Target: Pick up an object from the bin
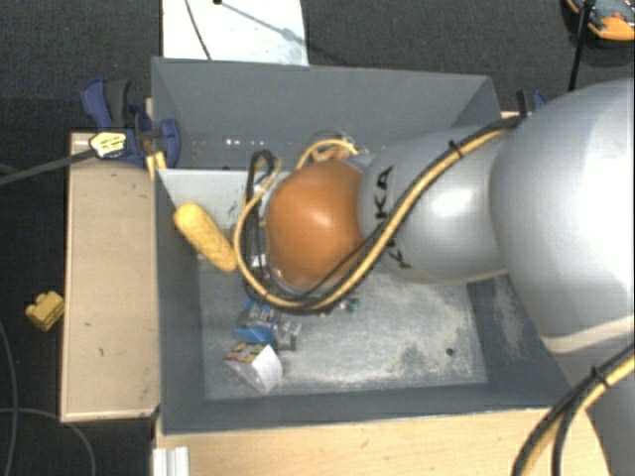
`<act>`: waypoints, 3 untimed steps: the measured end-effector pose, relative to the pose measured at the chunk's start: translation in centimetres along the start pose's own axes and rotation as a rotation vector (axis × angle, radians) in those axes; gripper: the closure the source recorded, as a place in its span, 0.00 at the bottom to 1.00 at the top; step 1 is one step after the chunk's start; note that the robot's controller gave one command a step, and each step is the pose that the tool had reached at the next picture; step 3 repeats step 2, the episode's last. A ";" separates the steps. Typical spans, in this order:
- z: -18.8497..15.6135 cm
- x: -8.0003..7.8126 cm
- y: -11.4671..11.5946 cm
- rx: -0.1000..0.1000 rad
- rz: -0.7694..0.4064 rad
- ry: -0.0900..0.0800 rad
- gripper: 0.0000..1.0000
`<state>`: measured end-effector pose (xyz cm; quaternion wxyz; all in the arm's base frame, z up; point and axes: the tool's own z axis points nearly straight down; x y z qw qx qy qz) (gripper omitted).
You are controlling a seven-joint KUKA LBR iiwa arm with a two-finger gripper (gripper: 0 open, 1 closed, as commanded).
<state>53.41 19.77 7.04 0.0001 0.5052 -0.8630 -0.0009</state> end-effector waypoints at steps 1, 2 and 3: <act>0.0 -1.0 -0.4 0.001 -0.016 -0.002 1.00; 0.0 -1.0 -0.4 0.001 -0.014 -0.002 1.00; 0.0 -1.0 -0.4 0.001 -0.014 -0.002 1.00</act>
Offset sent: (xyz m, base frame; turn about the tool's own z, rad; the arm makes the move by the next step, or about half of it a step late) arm 0.0000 0.0000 0.0000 0.0000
